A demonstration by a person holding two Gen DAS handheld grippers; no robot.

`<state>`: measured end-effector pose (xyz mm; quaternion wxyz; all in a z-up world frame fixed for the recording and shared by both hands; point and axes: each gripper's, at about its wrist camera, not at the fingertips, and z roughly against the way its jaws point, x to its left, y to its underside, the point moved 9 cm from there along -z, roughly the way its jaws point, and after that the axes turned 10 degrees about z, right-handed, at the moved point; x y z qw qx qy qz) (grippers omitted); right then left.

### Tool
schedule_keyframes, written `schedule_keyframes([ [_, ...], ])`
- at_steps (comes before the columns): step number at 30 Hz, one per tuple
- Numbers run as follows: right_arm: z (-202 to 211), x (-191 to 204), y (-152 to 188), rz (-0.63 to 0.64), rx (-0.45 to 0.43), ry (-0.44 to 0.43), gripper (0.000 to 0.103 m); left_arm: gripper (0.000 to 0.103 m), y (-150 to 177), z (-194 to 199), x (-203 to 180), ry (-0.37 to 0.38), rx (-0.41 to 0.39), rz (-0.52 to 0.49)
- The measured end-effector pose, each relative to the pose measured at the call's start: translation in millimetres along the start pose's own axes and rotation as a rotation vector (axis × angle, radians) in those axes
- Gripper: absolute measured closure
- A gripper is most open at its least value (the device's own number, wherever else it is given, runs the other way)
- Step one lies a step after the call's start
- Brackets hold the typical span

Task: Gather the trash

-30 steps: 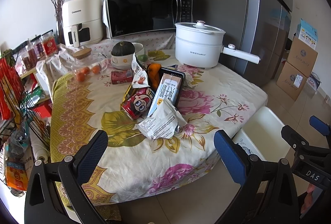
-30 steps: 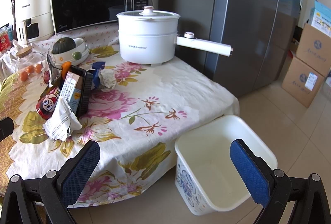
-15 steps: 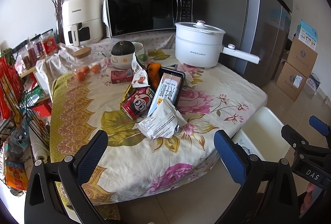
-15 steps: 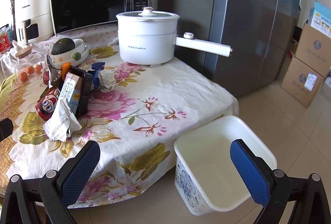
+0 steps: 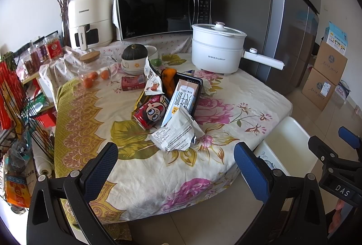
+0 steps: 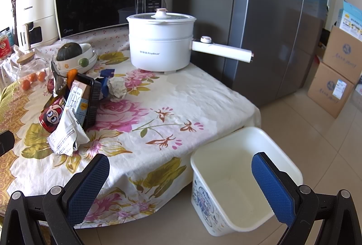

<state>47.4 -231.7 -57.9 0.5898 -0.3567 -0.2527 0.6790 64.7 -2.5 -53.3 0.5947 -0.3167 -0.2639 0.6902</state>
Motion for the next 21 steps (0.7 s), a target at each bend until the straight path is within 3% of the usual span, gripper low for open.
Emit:
schedule_keyframes([
  [21, 0.5, -2.8, -0.5, 0.003, 0.005, 0.007, 0.000, 0.000, 4.8, -2.6, 2.6, -0.002, 0.007, 0.007],
])
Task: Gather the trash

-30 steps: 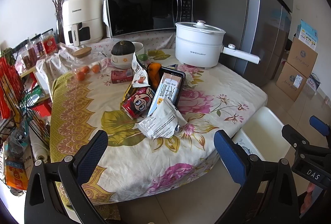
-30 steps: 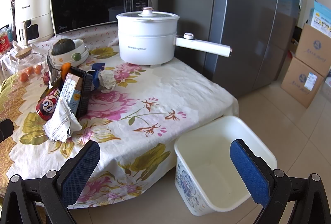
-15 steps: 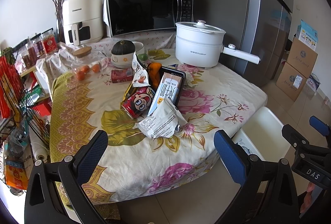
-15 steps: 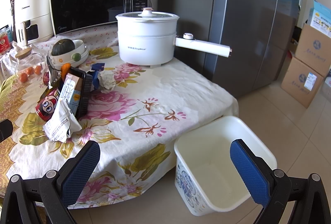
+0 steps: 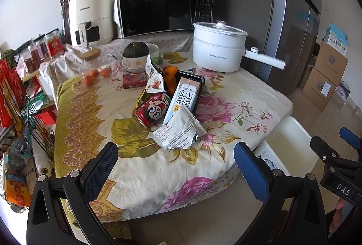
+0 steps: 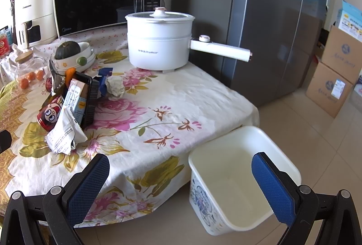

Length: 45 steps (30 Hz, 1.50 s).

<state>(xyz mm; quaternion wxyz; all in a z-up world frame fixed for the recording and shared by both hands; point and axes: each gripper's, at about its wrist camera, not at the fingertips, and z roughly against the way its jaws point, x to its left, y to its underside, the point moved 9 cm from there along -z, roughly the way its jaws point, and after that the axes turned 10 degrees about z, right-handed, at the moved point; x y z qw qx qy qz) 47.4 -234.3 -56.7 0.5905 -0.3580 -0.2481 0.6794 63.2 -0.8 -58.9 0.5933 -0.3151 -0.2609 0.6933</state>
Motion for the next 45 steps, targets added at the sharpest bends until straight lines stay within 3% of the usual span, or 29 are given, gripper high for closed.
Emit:
schedule_keyframes([
  [15, -2, -3, -9, -0.006, 0.020, -0.012, 0.000, 0.000, -8, -10, 19, -0.007, 0.039, 0.010],
  [20, -8, -11, -18, -0.040, 0.055, -0.072, 0.000, 0.000, -16, -21, 30, 0.002, 0.088, -0.001],
  [24, -17, -13, -30, -0.046, 0.095, -0.136, 0.000, 0.000, -24, -31, 28, 0.060, 0.135, -0.011],
  [32, -54, 10, -51, 0.028, 0.185, -0.267, 0.000, 0.000, -7, -100, 0, 0.147, 0.313, -0.151],
  [35, -75, 22, -36, 0.005, 0.247, -0.367, 0.000, 0.001, 4, -126, -3, 0.153, 0.360, -0.182],
  [39, -99, 25, -8, -0.033, 0.374, -0.409, 0.000, 0.001, 10, -155, -6, 0.123, 0.373, -0.241],
  [42, -106, 12, -11, -0.033, 0.372, -0.360, 0.000, 0.002, 12, -175, -6, 0.082, 0.384, -0.277],
  [45, -111, -3, -16, -0.026, 0.353, -0.300, 0.000, 0.010, 15, -193, -5, 0.063, 0.424, -0.282],
])
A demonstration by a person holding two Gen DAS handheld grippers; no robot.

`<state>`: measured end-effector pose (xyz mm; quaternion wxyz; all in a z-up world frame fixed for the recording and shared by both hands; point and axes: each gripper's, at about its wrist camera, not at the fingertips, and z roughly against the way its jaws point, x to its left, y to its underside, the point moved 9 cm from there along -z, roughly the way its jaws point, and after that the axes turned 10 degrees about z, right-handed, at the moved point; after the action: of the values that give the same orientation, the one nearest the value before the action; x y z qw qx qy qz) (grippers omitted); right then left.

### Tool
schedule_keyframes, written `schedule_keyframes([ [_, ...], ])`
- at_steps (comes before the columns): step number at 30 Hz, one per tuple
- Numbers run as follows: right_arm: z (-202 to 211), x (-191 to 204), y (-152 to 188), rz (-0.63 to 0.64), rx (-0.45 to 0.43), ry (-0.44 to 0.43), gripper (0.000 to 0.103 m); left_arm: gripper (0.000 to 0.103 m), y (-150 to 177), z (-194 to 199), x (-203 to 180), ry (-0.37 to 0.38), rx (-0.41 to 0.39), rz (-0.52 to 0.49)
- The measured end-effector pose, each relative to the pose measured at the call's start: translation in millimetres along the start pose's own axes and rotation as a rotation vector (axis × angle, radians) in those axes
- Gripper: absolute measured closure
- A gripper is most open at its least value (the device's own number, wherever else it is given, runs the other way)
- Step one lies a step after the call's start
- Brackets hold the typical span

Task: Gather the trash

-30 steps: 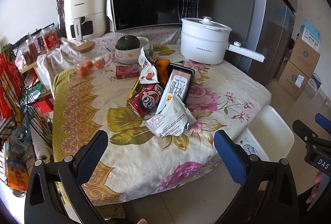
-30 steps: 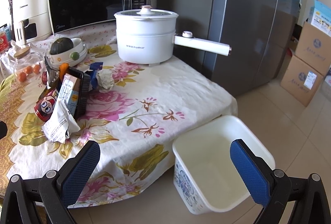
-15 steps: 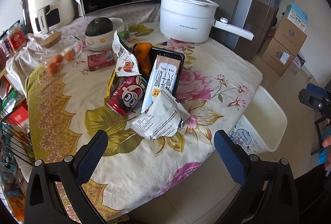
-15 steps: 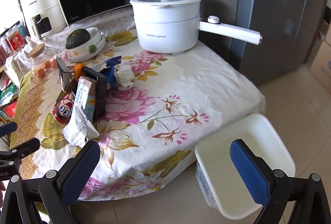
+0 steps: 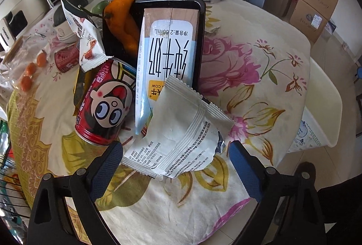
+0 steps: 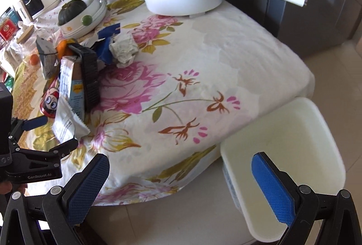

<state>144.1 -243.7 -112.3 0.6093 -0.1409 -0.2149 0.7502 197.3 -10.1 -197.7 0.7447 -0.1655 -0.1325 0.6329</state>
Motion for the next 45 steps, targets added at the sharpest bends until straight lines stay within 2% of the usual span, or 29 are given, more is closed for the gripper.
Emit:
schedule_keyframes([
  [4, 0, -7, -1, -0.013, -0.002, 0.019, 0.000, 0.018, -2, -12, -1, -0.038, 0.024, -0.037],
  [7, 0, -7, -1, -0.018, -0.004, 0.028, 0.000, 0.033, 0, -8, -2, -0.037, 0.036, -0.041],
  [10, 0, -5, -4, -0.025, -0.013, 0.041, 0.000, 0.054, 2, 2, 0, 0.006, 0.041, -0.011],
  [14, -4, 4, -11, -0.029, -0.027, 0.063, 0.000, 0.069, 4, 23, 10, 0.090, 0.030, 0.065],
  [18, -12, 20, -21, -0.036, -0.038, 0.074, 0.000, 0.071, 9, 44, 31, 0.130, 0.011, 0.121],
  [27, -47, 83, -49, -0.091, -0.078, 0.058, 0.000, 0.071, 26, 81, 82, 0.056, -0.078, 0.199],
  [33, -84, 131, -59, -0.165, -0.094, 0.054, 0.000, 0.071, 36, 95, 118, 0.013, -0.104, 0.242],
  [41, -123, 165, -64, -0.158, -0.096, 0.073, 0.017, 0.071, 51, 91, 152, -0.010, -0.084, 0.283],
  [45, -132, 174, -68, -0.145, -0.106, 0.041, 0.024, 0.071, 54, 90, 158, -0.010, -0.082, 0.294],
])
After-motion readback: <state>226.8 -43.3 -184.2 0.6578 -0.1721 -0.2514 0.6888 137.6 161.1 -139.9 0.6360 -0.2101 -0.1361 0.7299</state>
